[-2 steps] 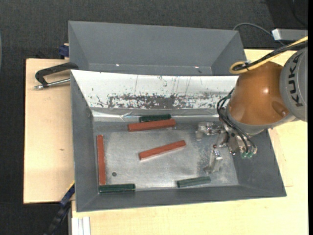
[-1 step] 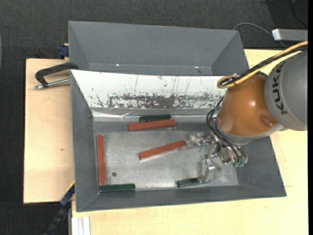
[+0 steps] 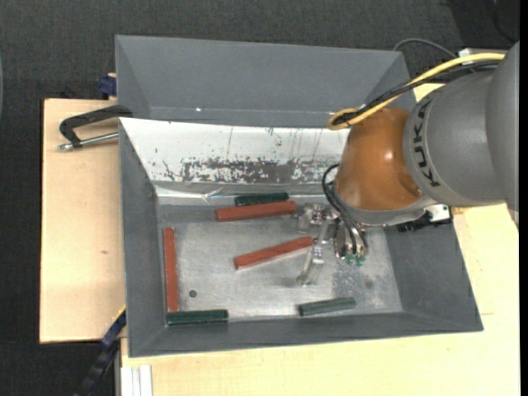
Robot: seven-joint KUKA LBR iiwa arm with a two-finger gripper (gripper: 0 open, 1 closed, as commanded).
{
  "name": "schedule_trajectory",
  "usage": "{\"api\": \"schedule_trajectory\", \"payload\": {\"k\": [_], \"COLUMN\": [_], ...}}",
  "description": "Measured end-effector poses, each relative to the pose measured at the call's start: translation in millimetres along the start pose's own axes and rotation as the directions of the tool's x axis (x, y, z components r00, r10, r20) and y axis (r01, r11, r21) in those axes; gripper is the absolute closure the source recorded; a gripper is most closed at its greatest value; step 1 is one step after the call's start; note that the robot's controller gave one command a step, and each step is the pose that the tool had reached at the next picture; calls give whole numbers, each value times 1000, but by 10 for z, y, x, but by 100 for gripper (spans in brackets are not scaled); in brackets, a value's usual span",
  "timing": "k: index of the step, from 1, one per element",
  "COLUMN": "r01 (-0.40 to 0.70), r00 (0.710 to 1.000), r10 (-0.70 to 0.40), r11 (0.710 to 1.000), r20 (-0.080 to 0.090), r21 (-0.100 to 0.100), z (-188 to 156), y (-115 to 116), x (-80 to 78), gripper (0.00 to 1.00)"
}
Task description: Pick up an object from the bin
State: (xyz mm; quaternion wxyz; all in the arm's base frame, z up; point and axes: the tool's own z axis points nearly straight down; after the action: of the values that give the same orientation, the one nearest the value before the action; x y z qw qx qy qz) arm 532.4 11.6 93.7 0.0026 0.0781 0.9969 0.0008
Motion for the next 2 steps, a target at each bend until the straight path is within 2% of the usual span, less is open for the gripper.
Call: {"api": "schedule_trajectory", "payload": {"k": [1, 2], "r01": [20, 253], "r00": [1000, 967], "r10": [-20, -253], "r11": [1000, 967], "r20": [-1, -4], "r21": [-1, -1], "z": [-31, 229], "y": [177, 743], "x": [-45, 37], "gripper": [0, 100]}}
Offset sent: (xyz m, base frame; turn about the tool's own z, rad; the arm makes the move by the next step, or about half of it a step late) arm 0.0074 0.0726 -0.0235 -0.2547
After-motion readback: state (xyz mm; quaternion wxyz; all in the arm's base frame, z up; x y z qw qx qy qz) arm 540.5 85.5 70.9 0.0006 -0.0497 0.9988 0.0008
